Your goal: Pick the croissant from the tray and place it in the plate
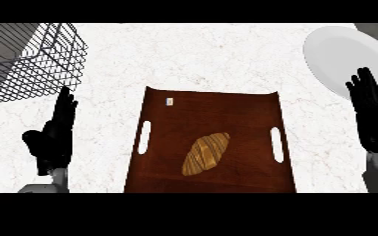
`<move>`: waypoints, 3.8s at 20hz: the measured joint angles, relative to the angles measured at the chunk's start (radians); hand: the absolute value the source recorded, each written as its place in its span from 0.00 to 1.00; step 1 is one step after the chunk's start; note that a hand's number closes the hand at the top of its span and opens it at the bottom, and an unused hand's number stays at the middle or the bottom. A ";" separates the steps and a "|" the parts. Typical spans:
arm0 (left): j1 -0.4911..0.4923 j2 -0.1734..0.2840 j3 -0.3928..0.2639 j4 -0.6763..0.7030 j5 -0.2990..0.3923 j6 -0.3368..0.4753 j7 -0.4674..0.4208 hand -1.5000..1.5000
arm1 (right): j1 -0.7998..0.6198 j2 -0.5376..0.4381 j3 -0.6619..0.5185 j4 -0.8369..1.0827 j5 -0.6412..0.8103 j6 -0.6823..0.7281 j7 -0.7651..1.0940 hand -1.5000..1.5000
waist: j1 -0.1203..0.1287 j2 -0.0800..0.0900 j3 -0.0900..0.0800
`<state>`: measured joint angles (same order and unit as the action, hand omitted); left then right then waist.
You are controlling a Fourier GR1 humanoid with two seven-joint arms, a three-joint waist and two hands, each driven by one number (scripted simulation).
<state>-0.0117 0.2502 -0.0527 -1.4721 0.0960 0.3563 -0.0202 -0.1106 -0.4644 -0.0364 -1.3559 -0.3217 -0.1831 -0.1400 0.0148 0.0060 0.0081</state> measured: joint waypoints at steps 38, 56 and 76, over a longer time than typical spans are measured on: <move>-0.035 -0.004 -0.092 0.025 -0.029 -0.088 0.227 0.50 | 0.292 0.414 0.672 -0.350 1.355 -0.226 0.776 0.00 | -0.016 -0.007 -0.015; -0.021 -0.038 -0.062 0.000 -0.064 -0.126 0.242 0.50 | -0.050 0.458 0.702 -0.329 1.180 0.163 1.197 0.00 | -0.011 -0.006 -0.008; -0.023 -0.103 -0.023 0.002 -0.134 -0.156 0.244 0.50 | -0.092 0.462 0.724 -0.138 1.139 0.083 1.149 1.00 | -0.012 -0.006 -0.008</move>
<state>-0.0347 0.1470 -0.0757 -1.4698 -0.0376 0.2008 0.2240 -0.2027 -0.0026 0.6878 -1.4944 0.8170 -0.0999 1.0088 0.0024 -0.0003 0.0000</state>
